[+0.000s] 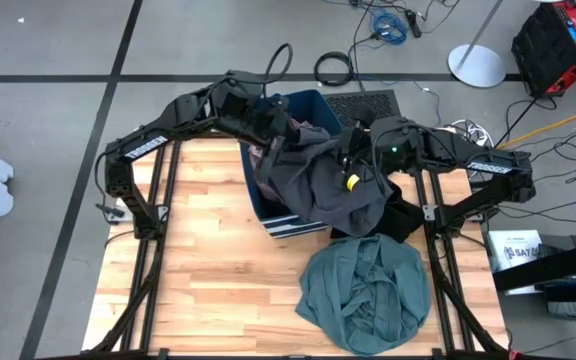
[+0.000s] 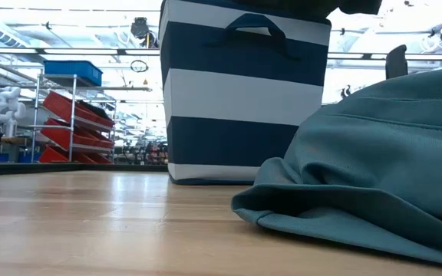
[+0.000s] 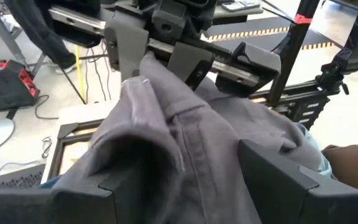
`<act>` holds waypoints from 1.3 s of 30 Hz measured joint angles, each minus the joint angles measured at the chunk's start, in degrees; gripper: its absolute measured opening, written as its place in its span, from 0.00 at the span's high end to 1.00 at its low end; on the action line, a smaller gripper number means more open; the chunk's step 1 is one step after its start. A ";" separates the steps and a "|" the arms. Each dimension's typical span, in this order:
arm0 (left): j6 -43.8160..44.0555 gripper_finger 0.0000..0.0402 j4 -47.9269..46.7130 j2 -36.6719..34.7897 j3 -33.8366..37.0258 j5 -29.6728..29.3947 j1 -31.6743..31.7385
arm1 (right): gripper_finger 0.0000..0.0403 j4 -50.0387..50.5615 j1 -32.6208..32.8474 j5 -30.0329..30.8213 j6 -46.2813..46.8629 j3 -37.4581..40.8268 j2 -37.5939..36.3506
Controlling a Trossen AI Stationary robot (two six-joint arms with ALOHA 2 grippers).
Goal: Sort clothes
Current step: Put the gray cargo shorts into the blue laundry organizer
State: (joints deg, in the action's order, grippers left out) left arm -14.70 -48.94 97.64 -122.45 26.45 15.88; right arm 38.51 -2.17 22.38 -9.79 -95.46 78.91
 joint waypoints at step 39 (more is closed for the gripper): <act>-8.44 0.39 -4.29 5.36 -0.04 -23.56 -2.98 | 0.96 -2.35 -0.48 -2.17 -1.46 0.20 1.45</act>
State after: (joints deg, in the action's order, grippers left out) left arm -23.15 -53.24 103.00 -122.50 2.90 12.90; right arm 36.16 -2.66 20.21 -11.24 -95.26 80.36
